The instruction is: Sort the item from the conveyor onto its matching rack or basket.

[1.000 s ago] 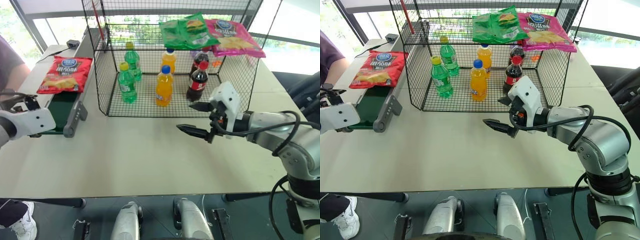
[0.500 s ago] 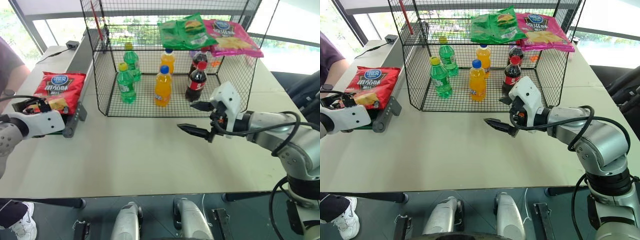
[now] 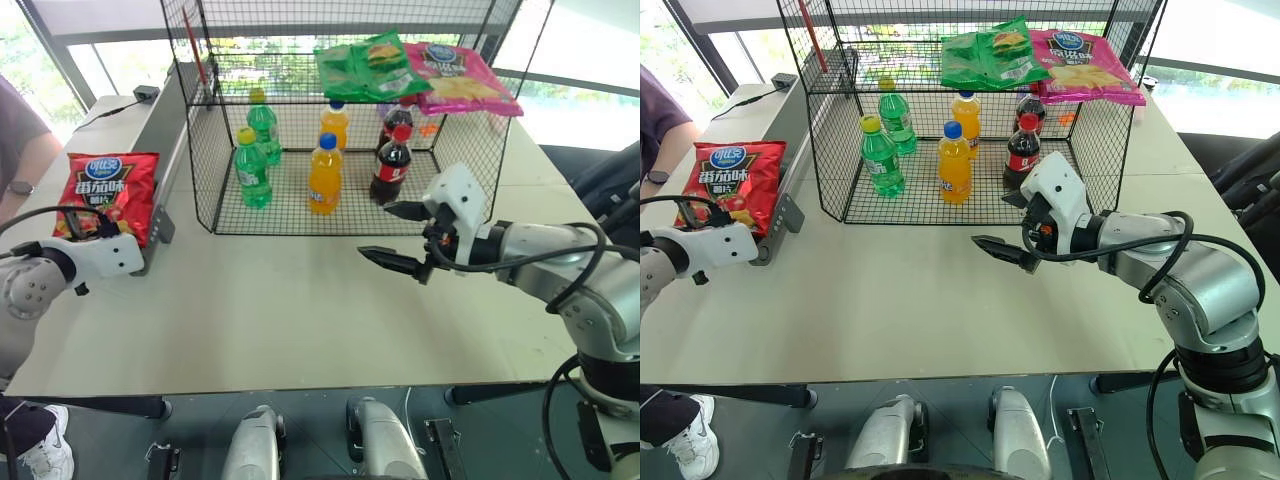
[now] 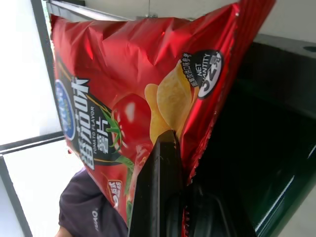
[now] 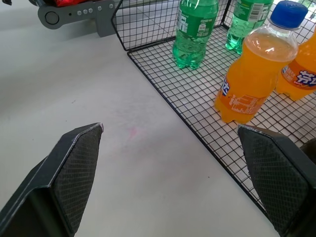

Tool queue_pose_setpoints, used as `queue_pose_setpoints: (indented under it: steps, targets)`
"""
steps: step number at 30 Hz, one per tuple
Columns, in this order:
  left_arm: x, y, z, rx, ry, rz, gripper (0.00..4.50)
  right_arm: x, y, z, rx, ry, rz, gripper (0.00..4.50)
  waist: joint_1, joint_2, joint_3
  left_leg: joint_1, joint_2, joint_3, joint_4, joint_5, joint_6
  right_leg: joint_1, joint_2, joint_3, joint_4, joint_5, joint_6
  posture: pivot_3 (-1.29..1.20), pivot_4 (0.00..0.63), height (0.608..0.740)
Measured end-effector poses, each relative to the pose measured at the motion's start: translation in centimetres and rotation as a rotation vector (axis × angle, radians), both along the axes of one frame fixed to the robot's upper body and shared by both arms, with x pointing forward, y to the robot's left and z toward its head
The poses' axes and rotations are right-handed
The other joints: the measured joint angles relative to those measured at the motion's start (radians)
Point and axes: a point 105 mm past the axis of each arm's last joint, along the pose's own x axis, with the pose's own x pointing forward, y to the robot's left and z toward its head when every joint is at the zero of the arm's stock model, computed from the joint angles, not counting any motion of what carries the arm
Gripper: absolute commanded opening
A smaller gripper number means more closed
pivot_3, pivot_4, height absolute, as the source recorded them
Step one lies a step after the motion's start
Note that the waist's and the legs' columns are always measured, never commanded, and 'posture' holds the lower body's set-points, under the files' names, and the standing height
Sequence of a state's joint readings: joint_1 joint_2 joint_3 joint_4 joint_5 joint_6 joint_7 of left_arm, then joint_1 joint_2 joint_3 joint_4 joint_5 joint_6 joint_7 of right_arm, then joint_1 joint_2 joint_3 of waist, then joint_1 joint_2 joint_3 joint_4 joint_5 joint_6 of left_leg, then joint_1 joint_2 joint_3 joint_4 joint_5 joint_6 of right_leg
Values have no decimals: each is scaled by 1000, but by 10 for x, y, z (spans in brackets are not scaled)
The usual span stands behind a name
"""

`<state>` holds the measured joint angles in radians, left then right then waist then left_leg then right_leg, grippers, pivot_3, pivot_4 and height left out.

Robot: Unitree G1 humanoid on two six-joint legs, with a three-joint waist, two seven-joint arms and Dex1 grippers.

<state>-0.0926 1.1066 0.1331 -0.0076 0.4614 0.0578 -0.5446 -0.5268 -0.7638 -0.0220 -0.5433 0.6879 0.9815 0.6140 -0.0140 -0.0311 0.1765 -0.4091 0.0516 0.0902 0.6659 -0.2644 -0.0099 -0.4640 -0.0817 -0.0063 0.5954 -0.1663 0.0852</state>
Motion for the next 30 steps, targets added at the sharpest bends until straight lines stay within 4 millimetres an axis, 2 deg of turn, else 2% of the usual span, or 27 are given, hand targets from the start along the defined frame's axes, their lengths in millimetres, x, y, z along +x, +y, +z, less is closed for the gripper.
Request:
queue_pose_setpoints:
  steps: [3,8,12,15,22,25,28,30]
  targets:
    - [2,-4,15,41,-75,-8,11,3,-3,1,4,-4,-8,4500,0,0,0,0,0,0,0,0,0,0,0,0,0,0,0,0,150,740]
    - [5,-19,63,104,-245,-38,11,15,-18,11,19,-40,-45,4500,3,0,0,0,0,0,0,0,0,0,0,0,0,0,0,0,150,740]
    - [6,-58,113,139,-433,-142,11,26,-30,23,18,-91,-77,4500,3,-1,0,-1,-1,0,0,0,0,1,0,0,-1,0,0,0,150,740]
    - [3,-85,144,156,-573,-217,11,31,-35,22,15,-93,-85,4500,2,-1,0,0,-1,0,0,0,0,1,1,0,0,0,1,0,150,740]
    - [-15,-125,210,220,-881,-352,11,40,-42,27,3,-129,-110,4500,1,-1,1,0,-1,0,0,0,0,2,1,0,0,0,1,0,150,740]
    - [-11,-146,217,168,-957,-432,11,40,-44,29,6,-139,-119,4500,7,-1,0,1,-1,-1,1,0,0,4,1,0,0,0,2,0,150,740]
    - [2,-164,211,121,-962,-497,11,39,-47,33,13,-157,-134,4500,6,-1,0,1,-2,-1,3,0,0,5,1,0,0,0,2,0,150,740]
    - [15,-175,214,72,-1011,-521,11,37,-53,34,15,-165,-164,4500,9,-1,1,1,-2,-2,3,0,0,5,1,0,0,2,5,0,150,740]
